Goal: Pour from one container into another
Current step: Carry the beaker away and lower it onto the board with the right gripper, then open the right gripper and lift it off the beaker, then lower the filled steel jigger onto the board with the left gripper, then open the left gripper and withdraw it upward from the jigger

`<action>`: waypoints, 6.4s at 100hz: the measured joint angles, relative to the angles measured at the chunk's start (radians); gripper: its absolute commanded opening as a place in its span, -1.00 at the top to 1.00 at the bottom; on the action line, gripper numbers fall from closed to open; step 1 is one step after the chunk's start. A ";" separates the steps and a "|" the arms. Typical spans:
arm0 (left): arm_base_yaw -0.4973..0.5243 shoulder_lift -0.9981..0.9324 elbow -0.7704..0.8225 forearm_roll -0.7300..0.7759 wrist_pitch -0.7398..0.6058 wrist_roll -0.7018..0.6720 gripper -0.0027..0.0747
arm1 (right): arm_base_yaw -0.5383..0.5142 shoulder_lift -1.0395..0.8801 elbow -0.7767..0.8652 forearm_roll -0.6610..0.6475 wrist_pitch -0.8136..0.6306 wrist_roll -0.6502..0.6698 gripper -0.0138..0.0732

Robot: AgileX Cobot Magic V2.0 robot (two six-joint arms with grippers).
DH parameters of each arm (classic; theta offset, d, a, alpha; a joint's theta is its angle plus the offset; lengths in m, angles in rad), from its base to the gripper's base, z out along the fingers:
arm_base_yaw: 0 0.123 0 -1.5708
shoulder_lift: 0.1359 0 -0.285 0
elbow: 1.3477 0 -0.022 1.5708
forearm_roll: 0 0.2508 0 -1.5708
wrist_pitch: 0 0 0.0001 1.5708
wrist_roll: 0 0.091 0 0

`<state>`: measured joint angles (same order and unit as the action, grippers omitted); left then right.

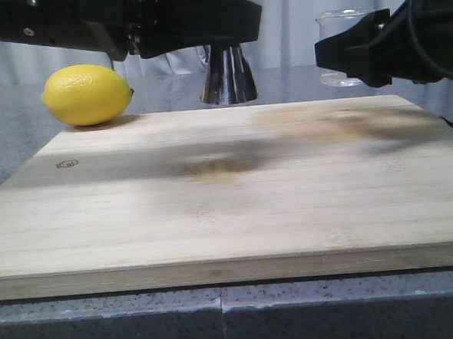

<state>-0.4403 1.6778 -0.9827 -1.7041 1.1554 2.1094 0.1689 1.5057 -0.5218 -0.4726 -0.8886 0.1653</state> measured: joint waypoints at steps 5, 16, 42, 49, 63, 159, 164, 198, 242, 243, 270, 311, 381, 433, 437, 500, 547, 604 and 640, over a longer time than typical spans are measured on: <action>0.000 0.000 0.000 0.000 0.000 0.000 0.98 | 0.000 0.014 0.000 0.004 -0.010 0.000 0.24; 0.000 0.000 0.000 0.000 0.000 0.000 0.98 | 0.000 0.041 0.000 0.010 -0.025 -0.004 0.24; 0.000 0.000 0.000 0.000 0.000 0.000 0.98 | -0.002 0.105 0.000 0.019 -0.074 -0.012 0.24; 0.000 0.000 0.000 0.000 0.000 0.000 0.98 | -0.002 0.118 0.000 0.023 -0.084 -0.019 0.24; 0.000 0.000 0.000 0.000 0.000 0.000 0.98 | -0.002 0.141 0.000 0.031 -0.095 -0.028 0.24; 0.000 0.000 0.000 0.000 0.000 0.000 0.98 | -0.002 0.151 -0.002 0.041 -0.103 -0.064 0.23; 0.000 0.000 0.000 0.000 0.000 0.000 0.98 | -0.002 0.151 -0.002 0.041 -0.100 -0.066 0.23; 0.000 0.000 0.000 0.000 0.000 0.000 0.98 | -0.002 0.151 -0.004 0.041 -0.098 -0.067 0.23; 0.000 0.000 0.000 0.000 0.000 0.000 0.98 | -0.002 0.151 -0.004 0.039 -0.091 -0.069 -0.19; 0.000 0.000 0.000 0.000 0.000 0.000 0.98 | -0.002 0.151 -0.004 0.039 -0.092 -0.069 -0.19; 0.000 0.000 0.000 0.000 0.000 0.000 0.98 | -0.002 0.151 -0.004 0.037 -0.092 -0.069 -0.22; 0.000 0.000 0.000 0.000 0.000 0.000 0.98 | -0.002 0.151 -0.004 0.037 -0.103 -0.041 -0.53; 0.000 0.000 0.000 0.000 -0.006 0.022 0.98 | -0.002 -0.105 -0.004 0.034 -0.108 -0.024 -0.53; 0.114 0.000 0.000 -0.026 -0.002 0.054 0.98 | -0.002 -0.227 -0.004 0.032 -0.090 -0.008 -0.53; 0.124 0.000 0.000 -0.026 -0.002 0.059 0.98 | -0.002 -0.230 -0.004 0.032 -0.087 -0.008 -0.53; 0.139 0.000 0.157 -0.053 -0.004 0.220 0.98 | 0.003 -0.232 -0.004 0.030 -0.068 -0.006 -0.53; 0.179 0.002 0.161 -0.059 -0.004 0.233 0.98 | 0.004 -0.232 -0.004 0.030 -0.063 -0.006 -0.53; 0.189 0.050 0.161 -0.065 -0.003 0.234 0.98 | 0.004 -0.232 -0.004 0.030 -0.051 -0.006 -0.53; 0.189 0.058 0.161 -0.075 0.007 0.234 0.98 | 0.004 -0.232 -0.004 0.030 -0.038 -0.006 -0.53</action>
<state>-0.2517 1.7355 -0.8220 -1.7791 1.1622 2.3435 0.1732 1.2739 -0.5253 -0.4425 -0.9264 0.1594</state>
